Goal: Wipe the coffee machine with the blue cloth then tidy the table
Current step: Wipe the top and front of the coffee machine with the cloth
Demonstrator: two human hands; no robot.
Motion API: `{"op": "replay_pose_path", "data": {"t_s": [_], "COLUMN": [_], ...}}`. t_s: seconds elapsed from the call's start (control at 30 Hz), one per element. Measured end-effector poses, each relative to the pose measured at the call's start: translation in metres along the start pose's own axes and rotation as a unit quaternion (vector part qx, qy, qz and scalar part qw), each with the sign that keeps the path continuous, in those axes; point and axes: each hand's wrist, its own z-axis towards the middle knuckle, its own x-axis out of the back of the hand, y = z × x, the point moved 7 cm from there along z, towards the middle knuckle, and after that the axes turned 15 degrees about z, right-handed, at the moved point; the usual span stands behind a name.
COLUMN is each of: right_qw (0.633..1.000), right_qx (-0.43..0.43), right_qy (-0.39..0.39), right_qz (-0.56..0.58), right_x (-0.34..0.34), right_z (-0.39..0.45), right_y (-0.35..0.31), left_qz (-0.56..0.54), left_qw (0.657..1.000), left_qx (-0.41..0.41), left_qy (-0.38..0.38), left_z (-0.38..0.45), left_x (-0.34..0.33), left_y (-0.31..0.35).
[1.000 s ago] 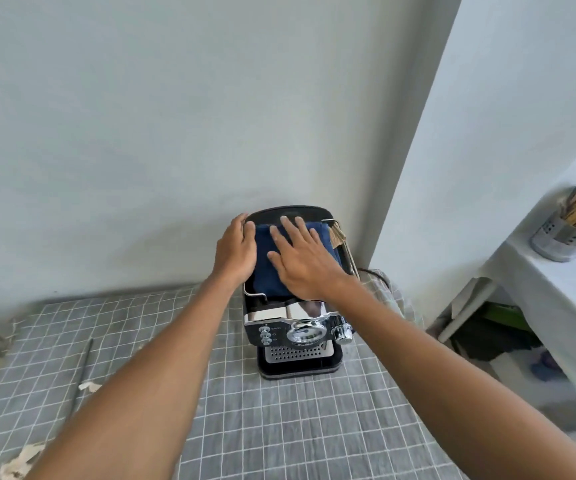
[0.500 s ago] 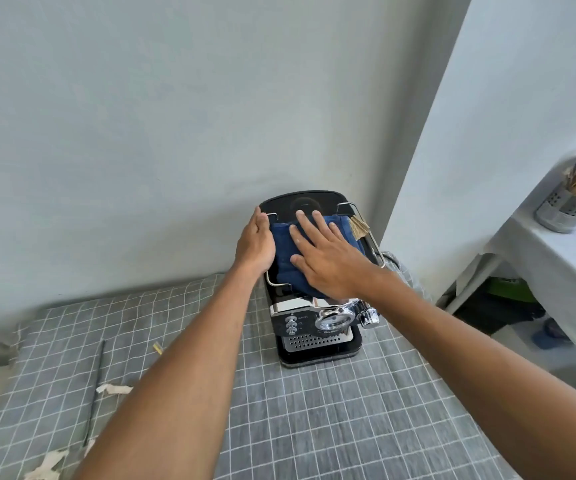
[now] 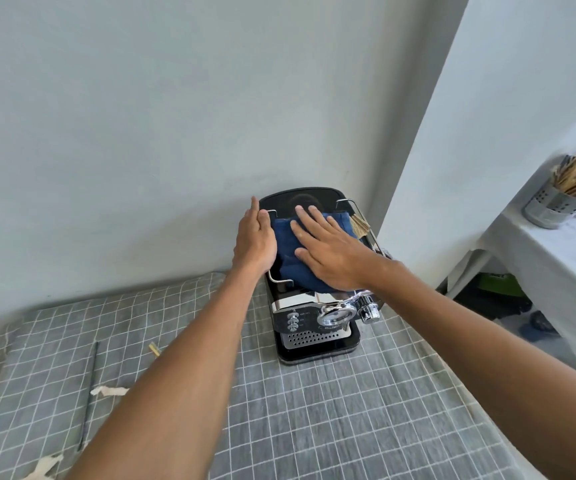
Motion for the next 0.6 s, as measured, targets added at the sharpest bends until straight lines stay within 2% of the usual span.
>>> {"op": "replay_pose_path", "data": {"t_s": [0.17,0.3,0.37,0.53,0.6], "right_qw": [0.997,0.997,0.996,0.998,0.998], "right_qx": [-0.067,0.050,0.065,-0.063,-0.053], "right_qy": [0.027,-0.024,-0.056,-0.004,0.015], "right_qz": [0.003,-0.046,-0.037,-0.007,-0.024], "right_x": [0.008,-0.007,-0.001,0.012,0.002], "right_z": [0.029,-0.009,-0.014,0.028,0.022], "right_y": [-0.007,-0.017,-0.008,-0.007,-0.016], "left_qz": [0.006,-0.003,0.001,0.027,0.025], "left_qw": [0.998,0.998,0.999,0.999,0.999], "left_qx": [-0.046,-0.053,-0.044,-0.040,-0.039], "left_qy": [-0.033,-0.042,-0.031,-0.026,-0.024], "left_z": [0.000,0.002,0.001,0.002,0.003], "left_x": [0.001,-0.001,-0.001,0.001,0.002], "left_y": [0.000,0.000,0.001,0.000,-0.002]}}
